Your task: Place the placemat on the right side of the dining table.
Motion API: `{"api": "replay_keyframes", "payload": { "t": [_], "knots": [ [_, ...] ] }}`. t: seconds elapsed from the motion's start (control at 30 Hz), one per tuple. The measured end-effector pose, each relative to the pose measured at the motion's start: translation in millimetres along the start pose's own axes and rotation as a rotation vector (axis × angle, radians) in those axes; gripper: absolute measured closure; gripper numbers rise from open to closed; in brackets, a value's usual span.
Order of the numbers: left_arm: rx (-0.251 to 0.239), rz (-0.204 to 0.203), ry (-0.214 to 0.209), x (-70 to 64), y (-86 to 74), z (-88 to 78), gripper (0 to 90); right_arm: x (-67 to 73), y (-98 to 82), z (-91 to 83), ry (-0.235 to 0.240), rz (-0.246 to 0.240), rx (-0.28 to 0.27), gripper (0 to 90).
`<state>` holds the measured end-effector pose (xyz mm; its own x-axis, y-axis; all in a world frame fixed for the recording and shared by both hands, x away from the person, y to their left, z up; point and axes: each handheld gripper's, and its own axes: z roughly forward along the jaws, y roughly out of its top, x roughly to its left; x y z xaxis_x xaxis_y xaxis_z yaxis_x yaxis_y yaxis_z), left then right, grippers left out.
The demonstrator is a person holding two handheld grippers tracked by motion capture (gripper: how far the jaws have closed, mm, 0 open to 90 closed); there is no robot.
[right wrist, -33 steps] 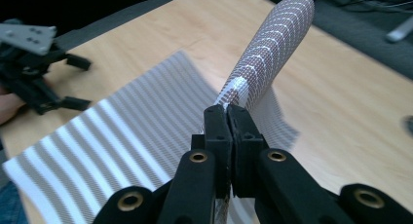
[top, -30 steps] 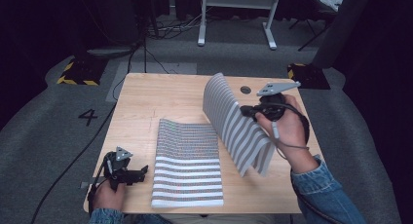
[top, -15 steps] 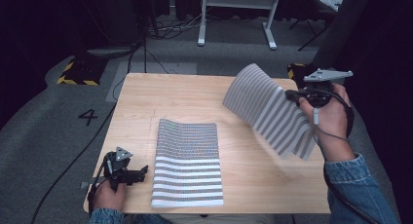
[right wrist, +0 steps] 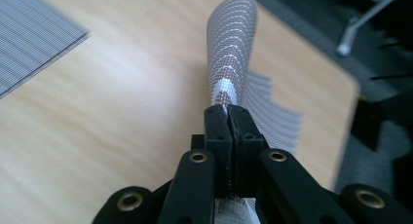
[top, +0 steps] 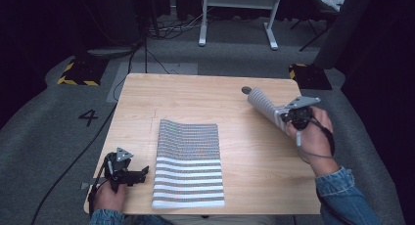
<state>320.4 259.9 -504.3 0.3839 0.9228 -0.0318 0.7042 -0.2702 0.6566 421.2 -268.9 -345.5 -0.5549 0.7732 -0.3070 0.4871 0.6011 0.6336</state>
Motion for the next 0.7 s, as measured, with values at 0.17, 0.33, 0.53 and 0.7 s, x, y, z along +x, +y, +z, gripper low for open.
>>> {"api": "replay_keyframes", "payload": {
  "t": [0.17,0.33,0.53,0.7],
  "knots": [
    [0.0,0.0,0.0,0.0,0.0,0.0,0.0,16.9,-14.9,26.5,0.164,0.081,0.018,87.0],
    [0.0,0.0,-0.001,0.0,0.0,0.1,0.0,23.5,-30.4,44.6,0.396,0.281,-0.024,57.5],
    [0.0,0.0,-0.001,0.0,0.0,0.0,0.0,6.0,-37.9,27.7,0.316,0.341,-0.154,43.4],
    [0.0,0.0,-0.001,0.1,0.0,0.0,0.0,-25.6,-81.0,21.8,0.164,0.425,-0.116,40.0]
  ]
}}
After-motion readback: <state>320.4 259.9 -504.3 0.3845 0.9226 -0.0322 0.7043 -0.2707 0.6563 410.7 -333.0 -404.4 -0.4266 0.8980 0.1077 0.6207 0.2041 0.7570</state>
